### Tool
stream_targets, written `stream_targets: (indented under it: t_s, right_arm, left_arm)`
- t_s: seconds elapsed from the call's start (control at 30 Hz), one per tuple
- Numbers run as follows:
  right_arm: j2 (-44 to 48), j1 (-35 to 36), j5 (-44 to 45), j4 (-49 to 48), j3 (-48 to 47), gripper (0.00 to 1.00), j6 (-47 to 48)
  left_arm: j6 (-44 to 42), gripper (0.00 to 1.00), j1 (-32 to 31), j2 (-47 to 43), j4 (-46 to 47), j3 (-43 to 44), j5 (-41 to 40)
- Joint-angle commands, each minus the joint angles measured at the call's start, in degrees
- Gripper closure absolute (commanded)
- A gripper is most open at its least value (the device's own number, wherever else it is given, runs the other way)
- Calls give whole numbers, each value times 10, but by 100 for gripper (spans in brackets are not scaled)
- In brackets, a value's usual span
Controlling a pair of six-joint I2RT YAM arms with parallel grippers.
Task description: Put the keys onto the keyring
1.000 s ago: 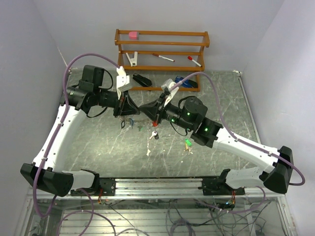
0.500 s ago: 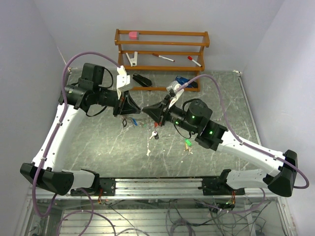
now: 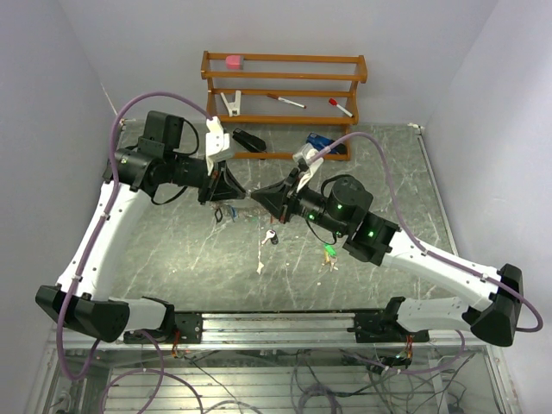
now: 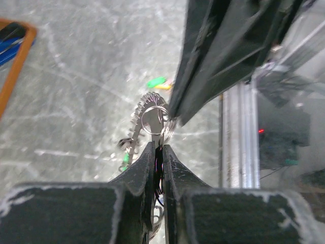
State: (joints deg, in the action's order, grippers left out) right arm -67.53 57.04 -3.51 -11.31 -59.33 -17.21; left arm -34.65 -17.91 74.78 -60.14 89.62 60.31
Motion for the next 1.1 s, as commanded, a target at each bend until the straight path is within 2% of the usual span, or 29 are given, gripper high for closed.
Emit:
stream_targets:
  t_s: [0.0, 0.07, 0.1, 0.3, 0.47, 0.6, 0.8, 0.97, 1.07]
  right_arm:
    - [41, -1, 0, 11, 9, 85, -2]
    - [52, -2, 15, 18, 13, 73, -3]
    - [57, -2, 24, 23, 13, 70, -2]
    - [83, -3, 79, 57, 16, 61, 2]
    - [75, -10, 124, 118, 16, 60, -15]
    - [72, -21, 138, 141, 63, 60, -45]
    - [50, -42, 117, 140, 112, 60, -80]
    - [17, -61, 92, 136, 111, 61, -85]
    - [3, -73, 79, 132, 111, 62, -83]
  left_arm:
    - [-47, 93, 9, -14, 1, -9, -75]
    - [-65, 93, 9, -19, 0, -25, -85]
    - [-71, 93, 9, -21, 1, -33, -90]
    - [-123, 93, 9, -37, 8, -77, -116]
    - [-171, 93, 9, -87, 67, -120, -163]
    - [-192, 93, 9, -147, 142, -171, -176]
    - [-318, 93, 9, -226, 164, -236, -157]
    - [-444, 93, 9, -270, 155, -273, -146]
    - [-472, 93, 9, -285, 159, -285, -138]
